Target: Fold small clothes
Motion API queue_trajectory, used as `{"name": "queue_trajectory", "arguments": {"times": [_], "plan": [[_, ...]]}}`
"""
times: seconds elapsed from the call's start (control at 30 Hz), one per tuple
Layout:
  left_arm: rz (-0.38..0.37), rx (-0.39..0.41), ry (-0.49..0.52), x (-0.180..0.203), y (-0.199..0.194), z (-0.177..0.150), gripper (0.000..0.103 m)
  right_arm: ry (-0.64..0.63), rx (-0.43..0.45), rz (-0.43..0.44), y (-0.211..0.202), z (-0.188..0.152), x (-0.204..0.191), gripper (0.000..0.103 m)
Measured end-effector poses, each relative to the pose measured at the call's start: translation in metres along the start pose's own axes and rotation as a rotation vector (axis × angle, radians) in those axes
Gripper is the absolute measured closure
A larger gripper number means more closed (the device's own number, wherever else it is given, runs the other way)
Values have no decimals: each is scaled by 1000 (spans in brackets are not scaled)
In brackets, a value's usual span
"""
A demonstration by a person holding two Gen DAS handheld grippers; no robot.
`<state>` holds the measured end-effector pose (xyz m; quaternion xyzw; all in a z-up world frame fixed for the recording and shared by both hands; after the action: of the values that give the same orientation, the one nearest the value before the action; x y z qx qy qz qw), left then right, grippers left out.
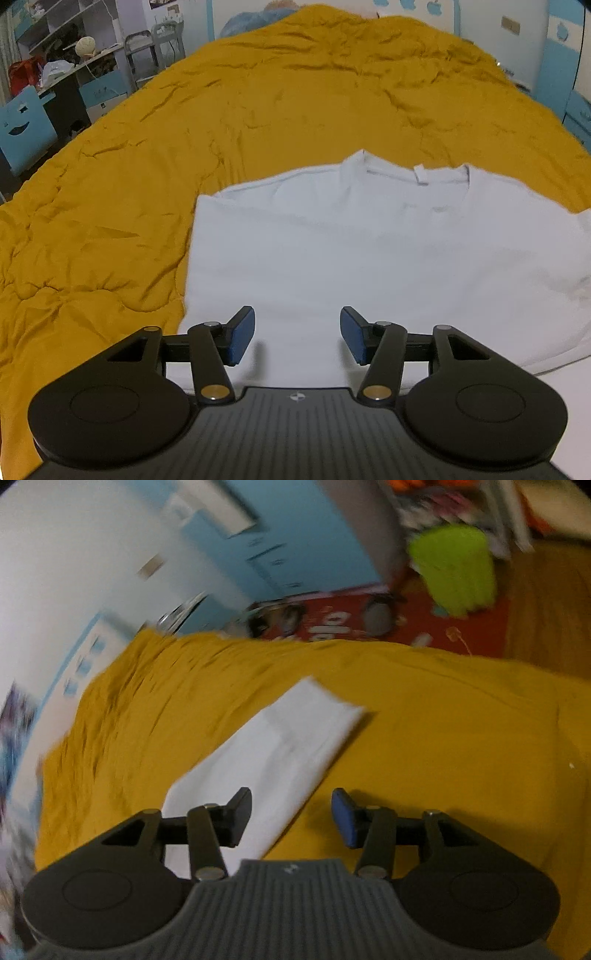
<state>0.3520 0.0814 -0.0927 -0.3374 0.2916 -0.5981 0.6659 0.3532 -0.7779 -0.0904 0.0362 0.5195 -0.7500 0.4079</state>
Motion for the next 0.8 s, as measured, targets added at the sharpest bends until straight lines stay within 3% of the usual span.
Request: {"name": "queue_trajectory", "arguments": {"times": [0.13, 0.17, 0.2, 0.27, 0.43, 0.63, 0.8], "plan": [[18, -26, -4, 2, 9, -3, 40, 63, 18, 7, 29, 19, 11, 64], [21, -29, -6, 2, 11, -4, 40, 63, 22, 8, 33, 22, 9, 71], [24, -32, -8, 2, 12, -5, 40, 53, 28, -2, 39, 25, 7, 88], [25, -35, -14, -1, 13, -6, 40, 26, 35, -39, 46, 29, 2, 100], [16, -19, -32, -10, 9, -5, 40, -161, 142, -66, 14, 24, -41, 102], [-15, 22, -76, -26, -10, -12, 40, -361, 189, 101, -68, 0, -158, 103], [-23, 53, -130, -45, -30, -19, 40, -528, 219, 306, -150, -55, -284, 103]]}}
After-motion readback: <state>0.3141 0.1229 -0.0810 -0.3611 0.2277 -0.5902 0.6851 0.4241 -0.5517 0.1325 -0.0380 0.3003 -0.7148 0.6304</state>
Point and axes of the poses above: each gripper's, at about its wrist camera, not at the fingertips, and y roughly the way its jaws point, x to its right, z to its top, the point moved 6 cm from there along y, roughly the way its jaws point, and after that the axes turned 7 degrees about -z, right-handed, at the moved point
